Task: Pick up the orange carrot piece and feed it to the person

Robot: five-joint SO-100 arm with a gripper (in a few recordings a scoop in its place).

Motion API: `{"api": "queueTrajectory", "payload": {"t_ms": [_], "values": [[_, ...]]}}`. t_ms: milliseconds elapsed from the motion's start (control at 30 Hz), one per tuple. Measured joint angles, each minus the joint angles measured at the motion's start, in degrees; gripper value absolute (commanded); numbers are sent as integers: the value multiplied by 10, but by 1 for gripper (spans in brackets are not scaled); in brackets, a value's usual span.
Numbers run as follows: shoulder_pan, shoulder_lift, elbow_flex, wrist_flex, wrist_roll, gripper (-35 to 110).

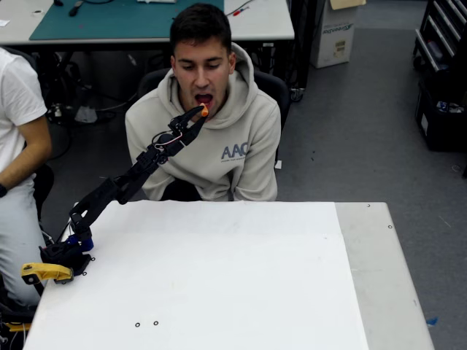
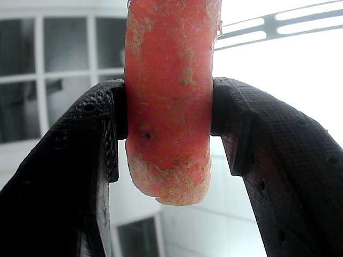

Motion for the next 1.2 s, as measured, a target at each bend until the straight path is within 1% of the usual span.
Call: {"api": "queueTrajectory", "payload": {"t_ms": [167, 400, 1000, 1100, 1200], "values": [[-1, 0, 0, 0, 0, -3], [-31, 0, 0, 0, 0, -3], [-35, 0, 1, 0, -1, -1], [-35, 0, 1, 0, -1, 4], [-35, 0, 1, 0, 1, 13]]}}
